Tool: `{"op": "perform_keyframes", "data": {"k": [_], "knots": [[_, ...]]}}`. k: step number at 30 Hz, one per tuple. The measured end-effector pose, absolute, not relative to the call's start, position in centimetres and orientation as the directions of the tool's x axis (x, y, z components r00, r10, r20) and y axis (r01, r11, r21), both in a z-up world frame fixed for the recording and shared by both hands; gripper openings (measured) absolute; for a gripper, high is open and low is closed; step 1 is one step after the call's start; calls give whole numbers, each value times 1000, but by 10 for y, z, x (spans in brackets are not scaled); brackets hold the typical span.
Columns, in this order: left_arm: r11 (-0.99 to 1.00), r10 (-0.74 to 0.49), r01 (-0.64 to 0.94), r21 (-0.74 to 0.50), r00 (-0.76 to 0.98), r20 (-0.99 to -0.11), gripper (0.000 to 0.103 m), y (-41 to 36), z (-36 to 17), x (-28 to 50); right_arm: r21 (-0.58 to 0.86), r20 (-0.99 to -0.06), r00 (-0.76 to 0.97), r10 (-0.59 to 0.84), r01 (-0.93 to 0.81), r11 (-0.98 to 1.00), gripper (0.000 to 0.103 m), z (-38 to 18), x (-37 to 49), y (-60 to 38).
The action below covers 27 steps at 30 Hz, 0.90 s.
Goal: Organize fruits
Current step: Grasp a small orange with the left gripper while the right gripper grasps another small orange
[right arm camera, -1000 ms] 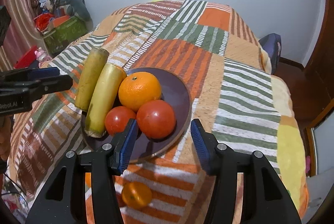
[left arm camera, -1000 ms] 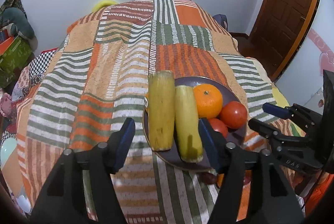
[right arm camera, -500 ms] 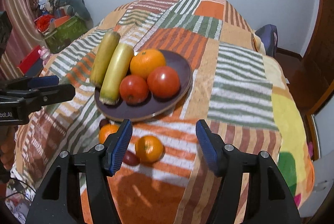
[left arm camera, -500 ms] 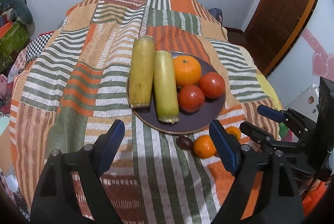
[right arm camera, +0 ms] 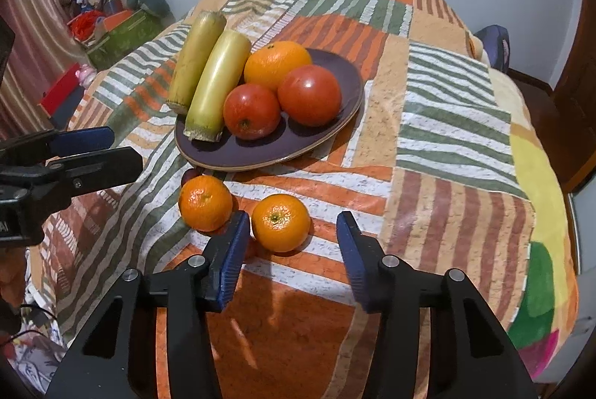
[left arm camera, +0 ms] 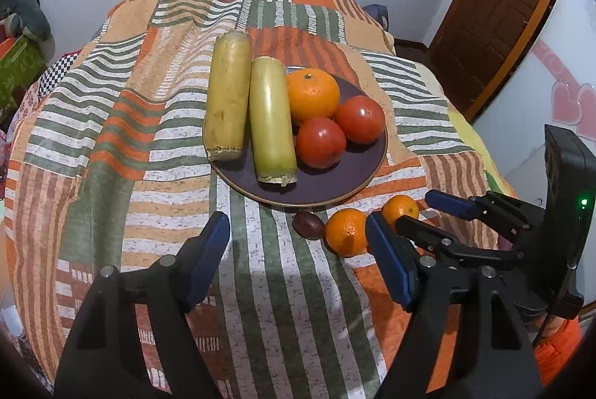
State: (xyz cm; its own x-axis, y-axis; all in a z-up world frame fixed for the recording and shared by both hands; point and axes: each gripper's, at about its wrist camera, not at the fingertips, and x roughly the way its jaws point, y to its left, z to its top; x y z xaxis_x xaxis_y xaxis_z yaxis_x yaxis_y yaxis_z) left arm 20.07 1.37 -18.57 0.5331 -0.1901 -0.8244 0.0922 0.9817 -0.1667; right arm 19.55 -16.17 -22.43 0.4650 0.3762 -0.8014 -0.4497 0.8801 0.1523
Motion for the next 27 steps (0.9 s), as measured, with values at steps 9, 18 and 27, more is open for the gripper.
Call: {"op": "perform_keyframes", "data": {"k": [9,18,27], "knots": [[981,-194,109,-161,476,-858,79,5,-204,206,185,-794,444,415,-474,861,31,-224,196,-162],[978,-194,162,-134,451,-871,71,-17,-213,203,183,-776,476,413,-457,871,22,-216,193,-177],[972,-205,188,-139,403,-892,41,-32,-227,211,234,-779,445,442,-447,863,25,-220,192,-189]]}}
